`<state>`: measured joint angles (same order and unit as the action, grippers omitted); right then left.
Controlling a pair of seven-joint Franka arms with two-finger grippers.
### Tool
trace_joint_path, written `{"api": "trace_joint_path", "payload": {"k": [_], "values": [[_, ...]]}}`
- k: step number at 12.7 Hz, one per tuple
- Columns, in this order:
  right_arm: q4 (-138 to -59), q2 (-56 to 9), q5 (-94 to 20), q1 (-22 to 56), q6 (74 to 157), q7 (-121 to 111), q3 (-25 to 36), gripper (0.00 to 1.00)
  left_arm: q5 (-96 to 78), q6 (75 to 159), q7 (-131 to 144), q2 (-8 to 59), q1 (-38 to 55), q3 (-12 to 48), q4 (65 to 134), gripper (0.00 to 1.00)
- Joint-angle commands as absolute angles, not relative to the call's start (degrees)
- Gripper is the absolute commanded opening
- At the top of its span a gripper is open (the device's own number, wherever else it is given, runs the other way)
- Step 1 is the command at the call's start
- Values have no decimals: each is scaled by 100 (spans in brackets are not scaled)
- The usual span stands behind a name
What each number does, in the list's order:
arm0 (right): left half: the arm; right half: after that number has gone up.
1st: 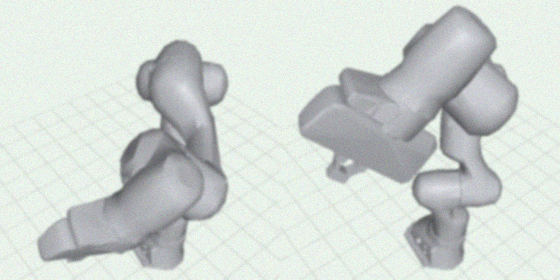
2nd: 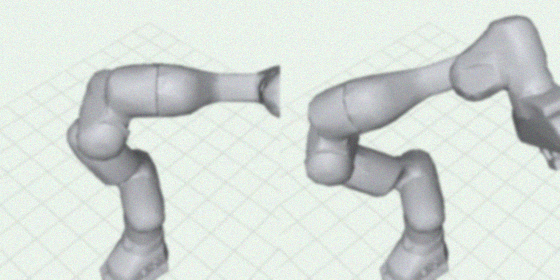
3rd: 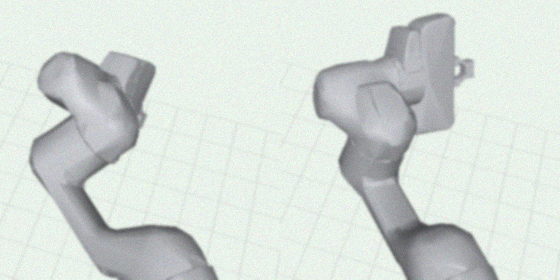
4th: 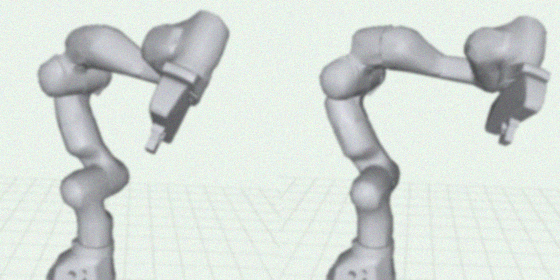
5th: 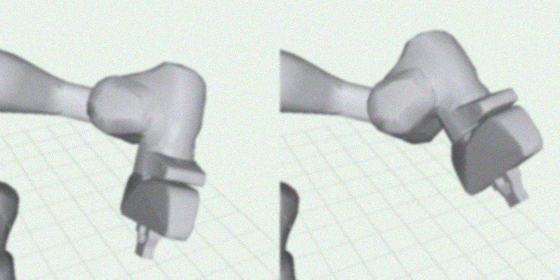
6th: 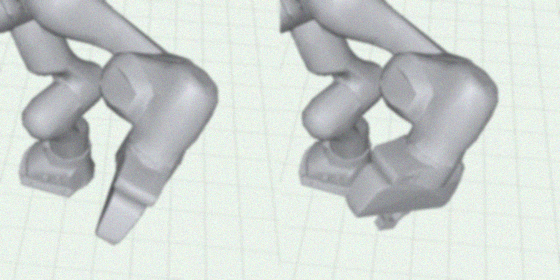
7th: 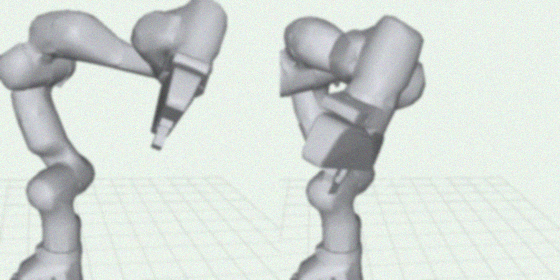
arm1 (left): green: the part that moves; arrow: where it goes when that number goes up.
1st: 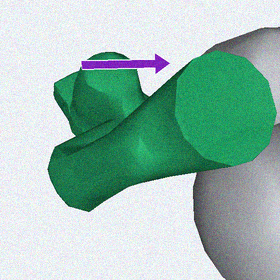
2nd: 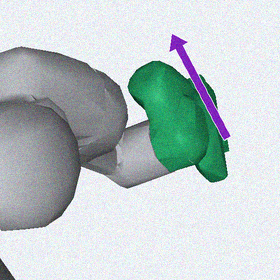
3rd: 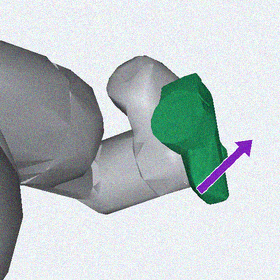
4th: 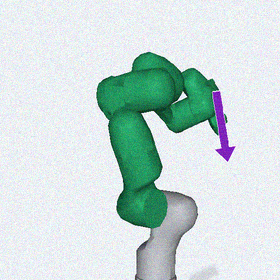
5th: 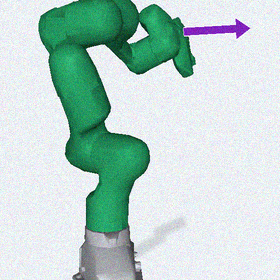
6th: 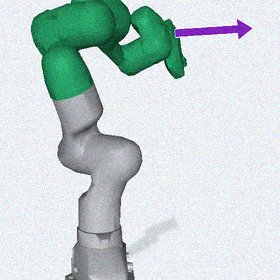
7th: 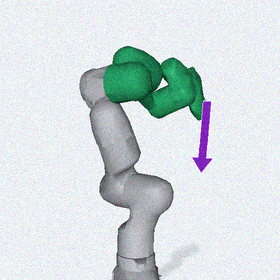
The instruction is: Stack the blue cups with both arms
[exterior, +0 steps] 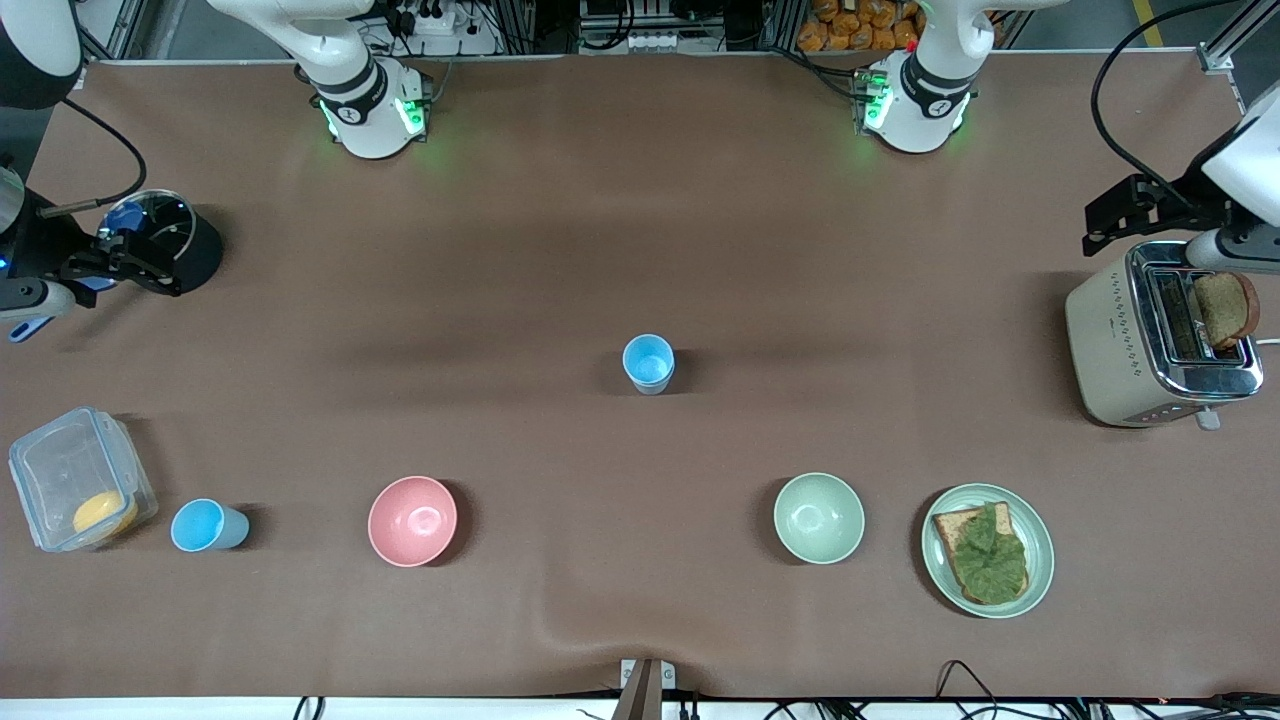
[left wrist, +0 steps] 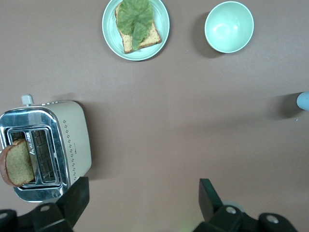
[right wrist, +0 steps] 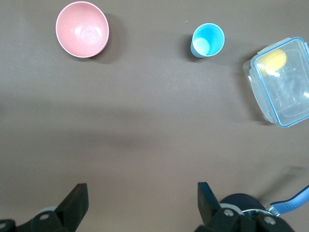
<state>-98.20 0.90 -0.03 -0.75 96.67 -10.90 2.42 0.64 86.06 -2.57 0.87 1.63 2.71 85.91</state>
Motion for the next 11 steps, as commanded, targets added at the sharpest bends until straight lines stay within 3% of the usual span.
{"api": "trace_joint_path", "payload": {"k": [1, 11], "values": [[-9712, 44, -18, -176, 9571, -1028, 149, 100, -79, 8543, -396, 26, 44, 264, 8613, 100], [-9712, 44, -18, -185, 9554, -1028, 141, 100, -193, 8517, -290, -53, -26, 334, 8692, 100]]}}
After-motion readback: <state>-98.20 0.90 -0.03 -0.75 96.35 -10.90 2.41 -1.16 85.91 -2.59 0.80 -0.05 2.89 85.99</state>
